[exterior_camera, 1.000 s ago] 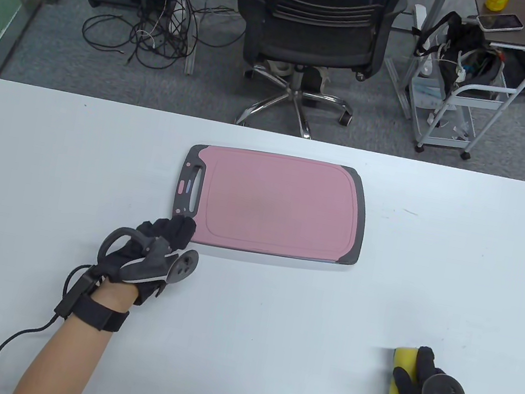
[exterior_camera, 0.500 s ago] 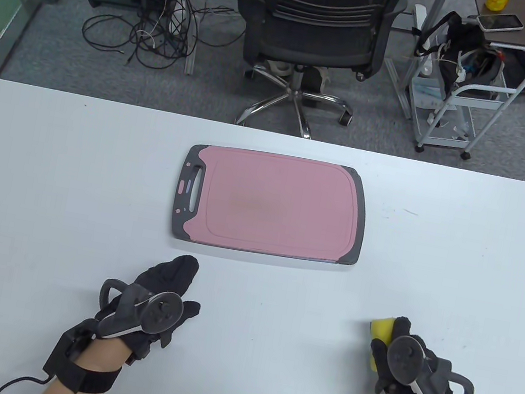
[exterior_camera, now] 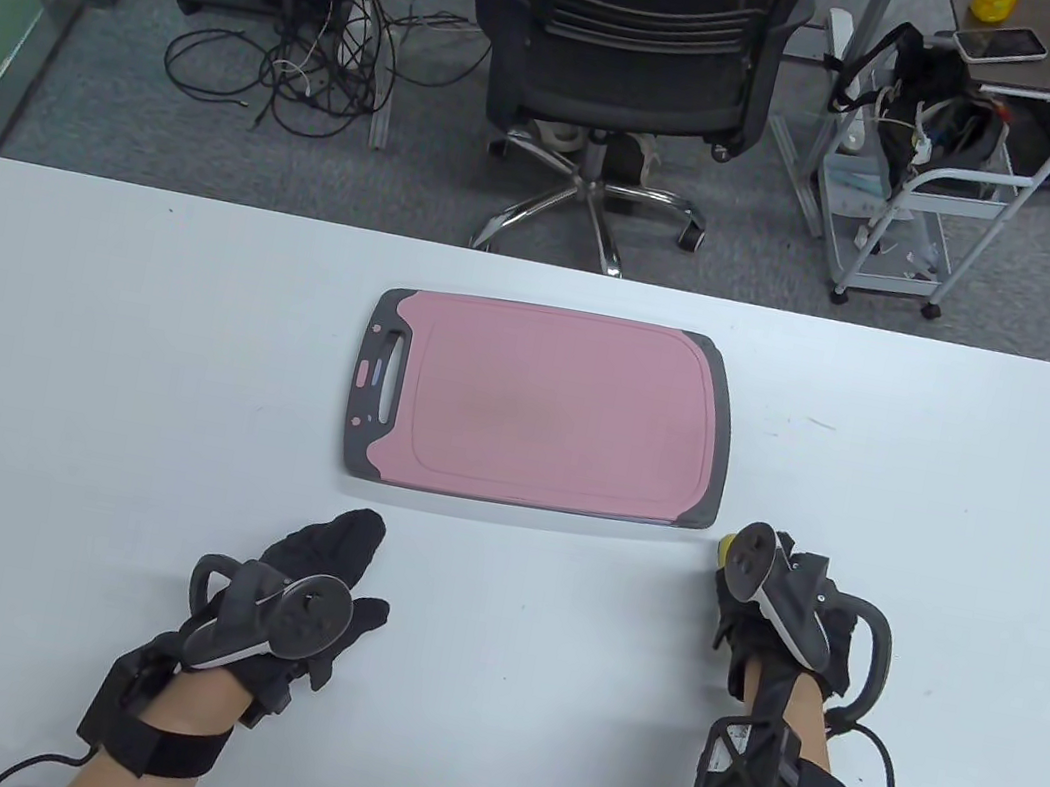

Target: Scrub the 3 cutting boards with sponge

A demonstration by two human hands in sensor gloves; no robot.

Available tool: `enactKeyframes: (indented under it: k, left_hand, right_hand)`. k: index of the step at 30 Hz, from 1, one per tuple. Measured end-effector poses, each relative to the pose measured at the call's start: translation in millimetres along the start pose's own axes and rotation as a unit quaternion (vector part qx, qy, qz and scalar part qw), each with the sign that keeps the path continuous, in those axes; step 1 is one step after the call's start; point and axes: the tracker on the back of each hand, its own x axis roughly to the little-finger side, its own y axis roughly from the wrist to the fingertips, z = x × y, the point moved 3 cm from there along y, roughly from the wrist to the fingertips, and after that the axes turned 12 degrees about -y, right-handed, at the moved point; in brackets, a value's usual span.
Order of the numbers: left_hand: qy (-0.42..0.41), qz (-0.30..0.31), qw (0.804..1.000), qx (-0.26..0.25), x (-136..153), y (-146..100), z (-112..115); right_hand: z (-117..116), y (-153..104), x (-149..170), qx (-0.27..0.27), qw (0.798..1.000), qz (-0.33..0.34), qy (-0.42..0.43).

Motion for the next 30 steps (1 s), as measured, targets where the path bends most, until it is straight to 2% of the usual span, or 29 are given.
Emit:
enactKeyframes:
  k: [8, 12, 18, 23, 25, 30]
  left_hand:
    - [0.012, 0.005, 1.0, 0.008, -4, 1, 5]
    - [0.016, 0.015, 1.0, 0.0, -8, -2, 3]
    - [0.016, 0.036, 0.999, 0.0, -19, -4, 4]
    - [0.021, 0.072, 0.997, -0.001, -35, -10, 7]
    - [0.021, 0.084, 0.996, 0.005, -40, -11, 11]
    - [0.018, 0.102, 0.995, 0.014, -49, -14, 16]
  right_hand:
    - [7, -10, 14, 0.042, 0.998, 0.0, 0.052]
    - [12, -28, 12, 0.07, 0.993, 0.028, 0.085]
    - [24, -83, -27, 0.155, 0.97, 0.137, 0.129]
    - [28, -123, -64, 0.195, 0.944, 0.223, 0.148]
    - [29, -139, -76, 0.194, 0.934, 0.266, 0.137]
    - [31, -161, -80, 0.222, 0.921, 0.298, 0.118]
